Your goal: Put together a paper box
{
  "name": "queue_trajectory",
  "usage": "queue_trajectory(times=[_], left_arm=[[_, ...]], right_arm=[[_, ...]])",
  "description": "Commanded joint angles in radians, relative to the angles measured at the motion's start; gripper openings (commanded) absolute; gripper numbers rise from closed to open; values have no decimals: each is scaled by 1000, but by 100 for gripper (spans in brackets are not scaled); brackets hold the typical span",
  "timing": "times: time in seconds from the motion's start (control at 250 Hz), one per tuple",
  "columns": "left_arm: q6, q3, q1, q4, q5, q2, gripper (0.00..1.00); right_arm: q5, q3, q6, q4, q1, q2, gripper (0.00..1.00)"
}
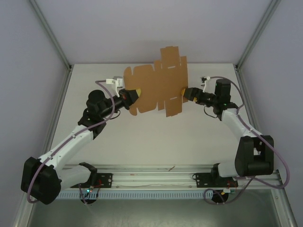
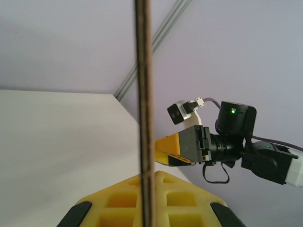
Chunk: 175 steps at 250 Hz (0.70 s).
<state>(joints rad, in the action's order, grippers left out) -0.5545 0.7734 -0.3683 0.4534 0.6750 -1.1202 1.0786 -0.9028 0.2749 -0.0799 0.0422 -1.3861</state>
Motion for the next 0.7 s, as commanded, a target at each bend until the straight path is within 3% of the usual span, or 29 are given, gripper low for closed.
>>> queue_trajectory(times=[0.0,0.172,0.34,0.48,0.696], left_arm=[[-57,-15,2,103,53,16,0],[-62,-23,4,86,29,20,0],[-53,-31,4,68,9,23,0],[-59,-41,4,69,-2,18,0],[-68,-50,4,69,-9,-7,0]], right_arm=[[95,-61,-15,-63,-7,-13,69],[153,-104,-53,-57,-8,-15,53],[122,-118,-121,3,-9,10,23],[158,-101,-155,-15,-8,34,18],[158,-96,-215,-13,-8,59,0]])
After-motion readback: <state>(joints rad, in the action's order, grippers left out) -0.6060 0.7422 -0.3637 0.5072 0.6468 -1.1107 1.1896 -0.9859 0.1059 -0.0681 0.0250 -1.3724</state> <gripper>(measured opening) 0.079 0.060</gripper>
